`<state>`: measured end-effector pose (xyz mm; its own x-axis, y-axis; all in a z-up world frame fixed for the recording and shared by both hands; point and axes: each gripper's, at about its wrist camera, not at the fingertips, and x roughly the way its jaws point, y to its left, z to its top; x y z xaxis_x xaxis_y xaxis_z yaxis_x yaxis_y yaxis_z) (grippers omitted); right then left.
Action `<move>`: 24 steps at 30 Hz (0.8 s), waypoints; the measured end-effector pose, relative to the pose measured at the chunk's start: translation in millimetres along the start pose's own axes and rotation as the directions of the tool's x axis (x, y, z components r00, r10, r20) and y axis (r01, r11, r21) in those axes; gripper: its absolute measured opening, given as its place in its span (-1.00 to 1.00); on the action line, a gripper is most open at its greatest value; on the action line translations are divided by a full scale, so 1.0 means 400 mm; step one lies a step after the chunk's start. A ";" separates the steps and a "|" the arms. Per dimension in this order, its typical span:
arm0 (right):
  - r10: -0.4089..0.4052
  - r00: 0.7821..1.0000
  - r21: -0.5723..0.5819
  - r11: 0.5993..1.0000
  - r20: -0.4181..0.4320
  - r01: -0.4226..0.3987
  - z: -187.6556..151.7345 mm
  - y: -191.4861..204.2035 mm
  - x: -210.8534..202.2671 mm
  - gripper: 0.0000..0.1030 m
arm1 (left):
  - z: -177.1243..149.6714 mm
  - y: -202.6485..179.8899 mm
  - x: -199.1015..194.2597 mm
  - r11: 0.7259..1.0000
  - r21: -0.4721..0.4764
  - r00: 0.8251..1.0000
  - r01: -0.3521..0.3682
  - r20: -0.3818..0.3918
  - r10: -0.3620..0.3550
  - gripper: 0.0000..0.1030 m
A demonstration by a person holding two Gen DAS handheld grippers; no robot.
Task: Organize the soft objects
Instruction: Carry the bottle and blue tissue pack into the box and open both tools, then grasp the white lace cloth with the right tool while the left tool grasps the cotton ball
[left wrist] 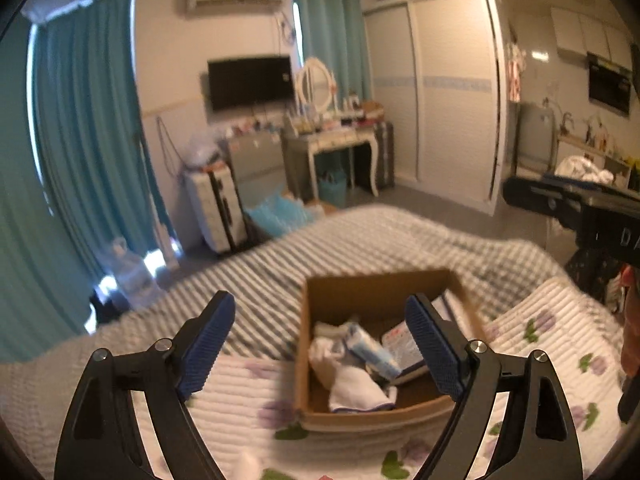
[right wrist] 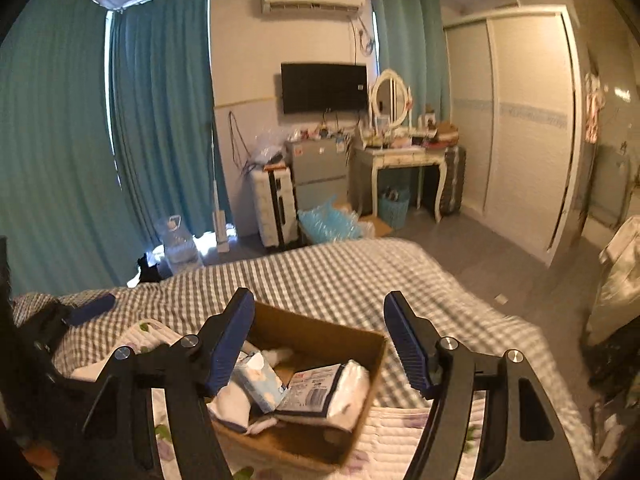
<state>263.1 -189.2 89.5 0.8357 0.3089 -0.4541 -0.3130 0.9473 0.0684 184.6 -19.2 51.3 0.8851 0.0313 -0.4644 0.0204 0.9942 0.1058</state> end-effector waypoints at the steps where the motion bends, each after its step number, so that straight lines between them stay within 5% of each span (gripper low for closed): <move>1: -0.003 1.000 -0.006 1.000 0.010 0.003 0.012 0.009 -0.039 0.31 | 0.017 0.011 -0.043 1.000 0.001 1.000 -0.006 0.025 0.006 0.71; 6: 0.004 0.999 -0.049 0.999 0.047 -0.002 0.043 0.053 -0.226 0.48 | 0.061 0.053 -0.223 1.000 -0.008 0.995 -0.016 0.103 0.017 0.71; 8: 0.019 0.999 -0.067 0.998 0.047 -0.016 0.030 0.066 -0.282 0.75 | 0.053 0.074 -0.280 0.999 -0.008 0.992 -0.034 0.122 0.035 0.72; 13: 0.047 0.999 -0.095 0.994 0.021 -0.045 -0.042 0.086 -0.358 0.86 | -0.003 0.121 -0.294 0.998 0.016 0.996 -0.065 0.069 0.063 0.72; 19: 0.038 0.991 -0.118 0.992 -0.132 -0.054 -0.206 0.087 -0.241 0.86 | -0.143 0.179 -0.180 0.997 -0.063 0.995 -0.037 -0.092 0.031 0.71; 24: 0.036 0.950 -0.100 0.992 -0.311 -0.070 -0.393 0.069 -0.063 0.86 | -0.276 0.183 -0.046 0.996 -0.077 0.977 -0.038 -0.211 0.021 0.71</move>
<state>162.3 -184.1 -36.6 0.6420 0.3007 -0.7053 -0.4146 0.9100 0.0106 118.6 64.5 -29.4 0.7673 0.0736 -0.6370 -0.0496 0.9972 0.0555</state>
